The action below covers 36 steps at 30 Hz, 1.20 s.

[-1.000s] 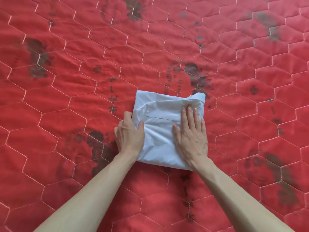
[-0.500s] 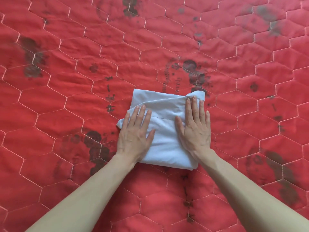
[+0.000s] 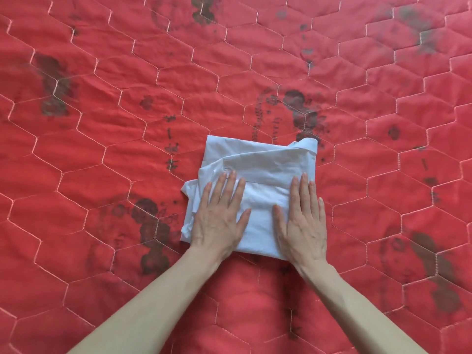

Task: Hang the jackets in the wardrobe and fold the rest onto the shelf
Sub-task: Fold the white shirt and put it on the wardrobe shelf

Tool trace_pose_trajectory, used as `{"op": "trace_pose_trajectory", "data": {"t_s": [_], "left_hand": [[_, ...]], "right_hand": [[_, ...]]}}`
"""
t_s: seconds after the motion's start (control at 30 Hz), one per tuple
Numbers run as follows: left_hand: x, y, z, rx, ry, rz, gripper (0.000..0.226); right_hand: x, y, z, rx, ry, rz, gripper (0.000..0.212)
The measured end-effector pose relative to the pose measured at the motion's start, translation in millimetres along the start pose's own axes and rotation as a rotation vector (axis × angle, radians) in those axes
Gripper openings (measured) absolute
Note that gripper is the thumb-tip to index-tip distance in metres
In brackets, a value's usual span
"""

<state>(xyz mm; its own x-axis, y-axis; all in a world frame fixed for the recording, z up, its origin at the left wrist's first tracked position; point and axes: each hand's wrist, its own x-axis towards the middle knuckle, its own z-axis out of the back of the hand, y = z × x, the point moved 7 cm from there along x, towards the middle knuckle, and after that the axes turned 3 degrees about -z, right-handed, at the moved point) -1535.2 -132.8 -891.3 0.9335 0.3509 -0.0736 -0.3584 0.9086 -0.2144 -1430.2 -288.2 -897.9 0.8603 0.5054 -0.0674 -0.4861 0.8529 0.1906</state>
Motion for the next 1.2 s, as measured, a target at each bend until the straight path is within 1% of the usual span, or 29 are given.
{"op": "trace_pose_trajectory", "data": {"t_s": [0.17,0.27,0.37,0.43,0.57,0.63,0.77,0.83,0.9,1.0,1.1,1.2], "left_hand": [[-1,13,-5,-0.087,-0.021,-0.067,0.065],[-3,20,-3,-0.036,-0.012,-0.106,0.064],[-1,31,6,0.049,-0.055,-0.010,0.069],[8,32,7,0.026,-0.060,0.040,0.071],[22,35,0,-0.115,-0.042,0.094,0.073],[20,37,-2,-0.119,-0.054,0.106,0.073],[20,36,-2,-0.115,-0.071,0.103,0.070],[18,36,2,-0.078,-0.080,0.133,0.071],[14,37,10,-0.067,-0.118,0.241,0.074],[4,42,22,-0.192,-0.197,0.568,0.076],[-1,44,24,-0.341,-0.174,0.857,0.074],[-3,45,27,-0.422,-0.154,1.012,0.069]], "right_hand": [[-1,3,-7,0.016,0.007,-0.002,0.077],[1,3,-1,0.001,-0.011,0.023,0.077],[20,10,14,0.035,-0.116,0.107,0.073],[43,14,20,0.079,-0.132,0.101,0.073],[73,11,8,0.057,-0.041,0.040,0.074],[74,7,-3,0.048,0.014,0.039,0.073],[73,8,-9,0.057,0.012,0.038,0.072],[73,8,-6,0.085,0.019,0.043,0.071],[71,7,0,0.144,0.026,0.049,0.070],[53,4,12,0.342,-0.010,0.022,0.071],[26,-5,17,0.626,0.013,-0.155,0.075],[5,-11,17,0.772,-0.004,-0.296,0.077]]}}
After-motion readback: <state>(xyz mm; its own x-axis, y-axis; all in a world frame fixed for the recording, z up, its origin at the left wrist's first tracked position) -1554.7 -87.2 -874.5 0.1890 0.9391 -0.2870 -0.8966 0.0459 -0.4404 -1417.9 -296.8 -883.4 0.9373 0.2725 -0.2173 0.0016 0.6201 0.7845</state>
